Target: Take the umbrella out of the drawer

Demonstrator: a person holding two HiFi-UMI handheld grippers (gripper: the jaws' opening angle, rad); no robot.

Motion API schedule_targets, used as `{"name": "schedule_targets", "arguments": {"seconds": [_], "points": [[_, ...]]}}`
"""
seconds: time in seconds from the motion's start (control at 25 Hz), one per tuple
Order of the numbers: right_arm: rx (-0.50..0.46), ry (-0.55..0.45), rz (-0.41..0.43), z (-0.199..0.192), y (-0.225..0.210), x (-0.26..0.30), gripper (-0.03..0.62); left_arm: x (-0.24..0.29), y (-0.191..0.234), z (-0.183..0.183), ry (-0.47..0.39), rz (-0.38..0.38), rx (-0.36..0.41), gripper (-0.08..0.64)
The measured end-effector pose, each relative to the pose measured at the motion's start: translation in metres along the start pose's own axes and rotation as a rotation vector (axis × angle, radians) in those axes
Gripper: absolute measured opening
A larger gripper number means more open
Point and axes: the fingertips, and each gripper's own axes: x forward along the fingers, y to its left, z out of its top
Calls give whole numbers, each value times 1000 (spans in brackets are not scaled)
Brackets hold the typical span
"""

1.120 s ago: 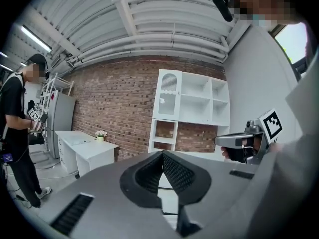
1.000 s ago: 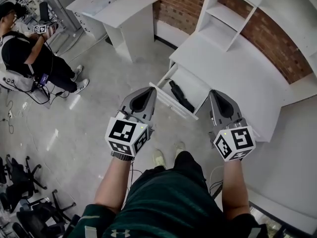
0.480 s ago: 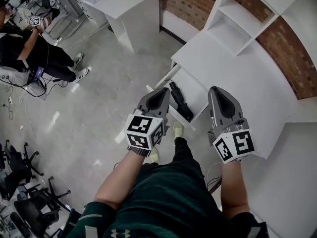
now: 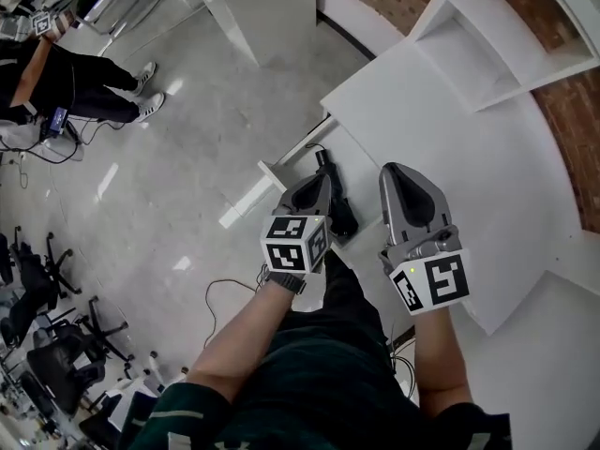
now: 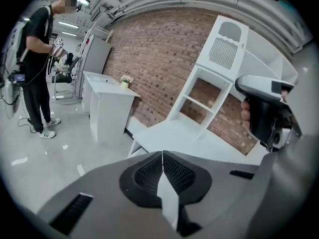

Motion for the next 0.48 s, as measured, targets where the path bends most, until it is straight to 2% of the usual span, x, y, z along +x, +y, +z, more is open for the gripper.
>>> {"name": "schedule_targets", "arguments": {"seconds": [0.36, 0.48], "points": [[25, 47, 58, -57, -42, 46, 5, 74, 37, -52, 99, 145, -56, 8], [29, 58, 80, -69, -46, 56, 5, 94, 47, -73, 140, 171, -85, 8]]}}
